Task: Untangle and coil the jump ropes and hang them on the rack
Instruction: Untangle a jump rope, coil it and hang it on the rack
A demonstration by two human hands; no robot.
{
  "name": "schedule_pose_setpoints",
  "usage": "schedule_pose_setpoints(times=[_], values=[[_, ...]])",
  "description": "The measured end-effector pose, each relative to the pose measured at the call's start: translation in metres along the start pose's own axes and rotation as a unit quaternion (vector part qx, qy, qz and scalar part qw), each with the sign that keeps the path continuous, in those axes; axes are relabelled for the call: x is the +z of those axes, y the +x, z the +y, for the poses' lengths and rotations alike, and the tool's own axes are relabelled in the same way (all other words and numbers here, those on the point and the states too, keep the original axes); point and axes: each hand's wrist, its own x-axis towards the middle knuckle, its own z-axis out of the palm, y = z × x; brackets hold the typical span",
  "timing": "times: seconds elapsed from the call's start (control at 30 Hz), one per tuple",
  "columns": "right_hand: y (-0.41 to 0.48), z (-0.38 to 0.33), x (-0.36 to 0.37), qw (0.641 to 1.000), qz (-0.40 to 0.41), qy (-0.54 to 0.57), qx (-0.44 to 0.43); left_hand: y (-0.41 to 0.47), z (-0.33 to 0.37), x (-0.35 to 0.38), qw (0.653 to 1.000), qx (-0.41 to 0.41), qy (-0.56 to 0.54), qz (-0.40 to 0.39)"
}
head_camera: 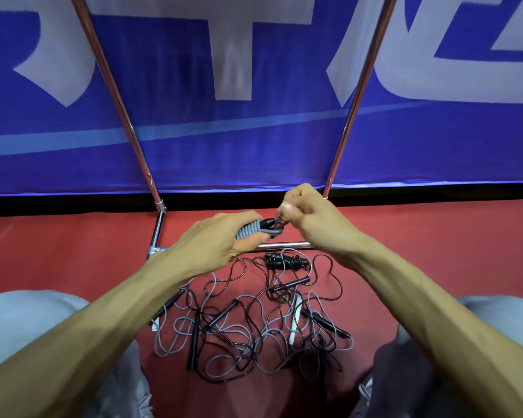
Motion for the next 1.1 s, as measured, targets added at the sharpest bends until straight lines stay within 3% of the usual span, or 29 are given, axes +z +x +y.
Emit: schedule_pose_setpoints(times=[0.07,0.23,0.4,0.63,0.73,0.87,1.1], values=[[-0.002,-0.003,-0.006,0.999,0.032,0.04,-0.007,0.003,0.001,0.003,0.996,0.0,-0.094,-0.001],[0.001,-0.014,-0.017,0.997,0.028,-0.01,-0.075,0.003,0.015,-0.003,0.952,-0.011,-0.305,-0.029],[0.01,-0.049,-0.026,0.99,-0.014,0.059,-0.125,0.002,0.027,-0.035,0.921,-0.029,-0.388,0.016],[0.01,-0.124,-0.068,0.982,0.021,-0.003,-0.188,-0.004,0.059,-0.12,0.914,0.009,-0.393,0.095],[0.013,-0.15,-0.086,0.972,0.077,-0.035,-0.22,-0.009,0.07,-0.154,0.899,-0.014,-0.418,0.131],[0.008,-0.192,-0.107,0.944,0.15,-0.07,-0.286,-0.02,0.093,-0.198,0.908,0.019,-0.357,0.218],[0.019,-0.25,-0.132,0.914,0.254,0.026,-0.317,-0.013,0.12,-0.261,0.883,0.07,-0.298,0.356]])
